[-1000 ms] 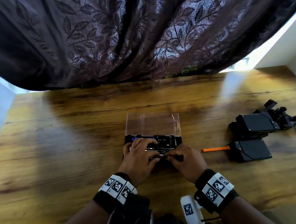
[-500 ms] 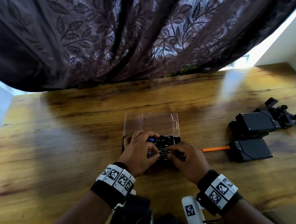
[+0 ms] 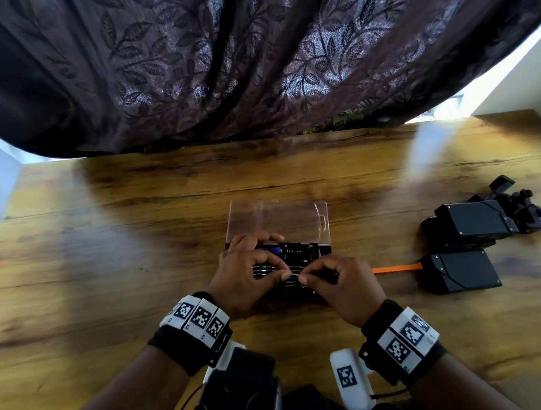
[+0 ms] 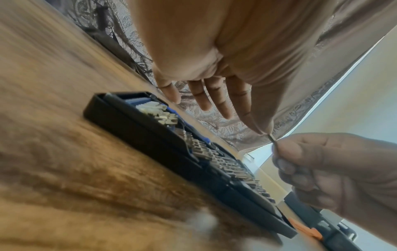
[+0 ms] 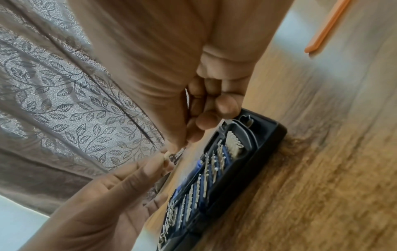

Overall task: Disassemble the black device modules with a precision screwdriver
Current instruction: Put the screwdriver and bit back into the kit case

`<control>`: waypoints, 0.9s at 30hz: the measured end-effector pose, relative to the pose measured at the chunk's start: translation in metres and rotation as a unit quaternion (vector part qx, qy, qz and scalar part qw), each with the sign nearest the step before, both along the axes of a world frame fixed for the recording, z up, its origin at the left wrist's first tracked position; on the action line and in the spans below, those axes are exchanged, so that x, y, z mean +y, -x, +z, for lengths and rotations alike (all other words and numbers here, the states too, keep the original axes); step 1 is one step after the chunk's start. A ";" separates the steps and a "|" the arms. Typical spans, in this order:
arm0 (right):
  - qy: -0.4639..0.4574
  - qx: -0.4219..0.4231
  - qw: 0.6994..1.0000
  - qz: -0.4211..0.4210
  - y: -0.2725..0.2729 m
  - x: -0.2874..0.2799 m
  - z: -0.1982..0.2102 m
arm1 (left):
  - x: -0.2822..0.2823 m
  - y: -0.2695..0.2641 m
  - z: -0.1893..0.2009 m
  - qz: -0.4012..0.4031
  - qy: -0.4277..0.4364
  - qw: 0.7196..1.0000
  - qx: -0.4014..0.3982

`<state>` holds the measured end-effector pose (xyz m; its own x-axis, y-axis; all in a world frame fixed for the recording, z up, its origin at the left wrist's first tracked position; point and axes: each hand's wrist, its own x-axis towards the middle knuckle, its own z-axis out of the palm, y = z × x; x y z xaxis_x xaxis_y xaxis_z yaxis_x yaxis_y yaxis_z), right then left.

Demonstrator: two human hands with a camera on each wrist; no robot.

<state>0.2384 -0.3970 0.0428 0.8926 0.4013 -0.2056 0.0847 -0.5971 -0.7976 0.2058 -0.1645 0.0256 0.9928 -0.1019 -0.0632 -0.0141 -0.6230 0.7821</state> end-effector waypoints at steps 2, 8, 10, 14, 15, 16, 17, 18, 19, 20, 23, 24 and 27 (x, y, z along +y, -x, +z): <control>0.020 0.000 1.000 -0.008 -0.002 -0.004 0.000 | 0.004 0.000 0.000 0.019 -0.029 0.999 0.007; 0.062 -0.011 0.998 -0.019 -0.005 -0.021 -0.002 | 0.016 0.011 -0.011 0.086 -0.094 0.992 -0.004; 0.077 -0.014 0.997 -0.013 -0.003 -0.026 -0.002 | 0.020 0.016 -0.013 0.093 -0.108 0.990 -0.003; 0.085 -0.035 0.996 0.015 0.000 -0.027 -0.003 | 0.022 0.024 -0.016 0.034 -0.156 0.987 -0.003; 0.089 -0.039 0.995 0.025 -0.001 -0.025 -0.003 | 0.020 0.024 -0.017 0.017 -0.172 0.985 -0.005; 0.093 -0.044 0.994 0.036 -0.001 -0.023 -0.004 | 0.019 0.024 -0.019 0.003 -0.188 0.982 -0.004; 0.099 -0.053 0.992 0.050 -0.001 -0.020 -0.004 | 0.017 0.024 -0.020 -0.006 -0.200 0.980 0.000; 0.102 -0.061 0.991 0.062 -0.002 -0.017 -0.005 | 0.016 0.024 -0.022 -0.009 -0.207 0.978 0.006; 0.106 -0.070 0.989 0.074 -0.002 -0.013 -0.006 | 0.015 0.024 -0.022 -0.007 -0.209 0.978 0.007; 0.110 -0.078 0.987 0.085 -0.002 -0.010 -0.006 | 0.014 0.025 -0.023 -0.005 -0.209 0.978 0.006; 0.125 -0.103 0.980 0.115 -0.002 -0.003 -0.006 | 0.014 0.025 -0.023 0.002 -0.202 0.979 0.007; 0.123 -0.108 0.979 0.122 -0.003 -0.001 -0.006 | 0.014 0.025 -0.022 0.003 -0.198 0.980 0.011; 0.127 -0.098 0.977 0.137 -0.004 0.004 -0.005 | 0.014 0.024 -0.019 0.002 -0.199 0.980 0.021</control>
<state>0.2426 -0.3933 0.0375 0.7914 0.5885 -0.1657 0.4053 -0.7079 -0.5784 0.1823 -0.1509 0.0063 0.9888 -0.0561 -0.1383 0.0170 -0.8782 0.4779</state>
